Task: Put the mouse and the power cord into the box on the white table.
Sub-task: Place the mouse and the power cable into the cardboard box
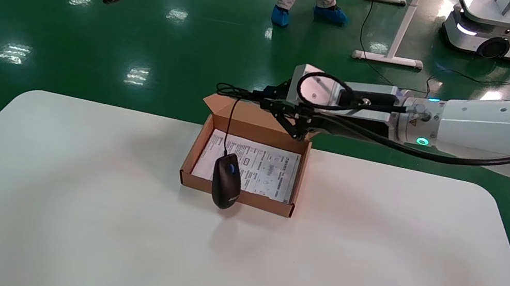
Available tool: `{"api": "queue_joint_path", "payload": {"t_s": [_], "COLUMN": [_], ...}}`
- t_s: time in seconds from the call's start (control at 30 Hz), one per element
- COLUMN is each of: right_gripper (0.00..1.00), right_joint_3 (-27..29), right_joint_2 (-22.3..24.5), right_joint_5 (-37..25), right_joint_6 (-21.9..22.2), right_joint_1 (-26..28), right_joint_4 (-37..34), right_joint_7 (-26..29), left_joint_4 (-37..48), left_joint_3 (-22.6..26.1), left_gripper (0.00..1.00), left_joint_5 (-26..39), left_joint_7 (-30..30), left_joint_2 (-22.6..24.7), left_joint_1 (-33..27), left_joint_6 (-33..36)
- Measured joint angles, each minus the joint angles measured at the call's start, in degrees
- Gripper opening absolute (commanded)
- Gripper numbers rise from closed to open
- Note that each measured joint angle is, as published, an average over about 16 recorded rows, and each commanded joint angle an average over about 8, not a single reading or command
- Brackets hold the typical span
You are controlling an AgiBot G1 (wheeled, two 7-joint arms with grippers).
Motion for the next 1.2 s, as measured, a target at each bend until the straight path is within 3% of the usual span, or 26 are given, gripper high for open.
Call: {"api": "queue_joint_path", "payload": {"t_s": [0.43,0.83,1.2], "right_gripper": [0.00,0.00,0.00], "right_joint_3": [0.48,-1.52,-2.86], "right_joint_2": [-0.58,-1.76,-3.19], "right_joint_5": [0.71,-2.12,-3.65], "right_joint_6": [-0.24,-0.23,6.25], "right_joint_1": [1.10,-2.15,-5.71], "right_joint_4": [-2.55,-3.02,-0.57], "right_joint_7": [-0.69,-3.68,-5.62], "left_joint_4": [4.52,6.34,7.01], "left_joint_3": [-0.01,0.12,0.52], "left_gripper": [0.00,0.00,0.00], "left_joint_5": [-0.10,0.07,0.62], "left_joint_7": [1.83,2.26,2.12], "left_joint_2": [1.90,2.27,2.45], "left_joint_1": [0.35,-0.02,-0.45], "left_joint_6": [1.24,2.37,3.16]}}
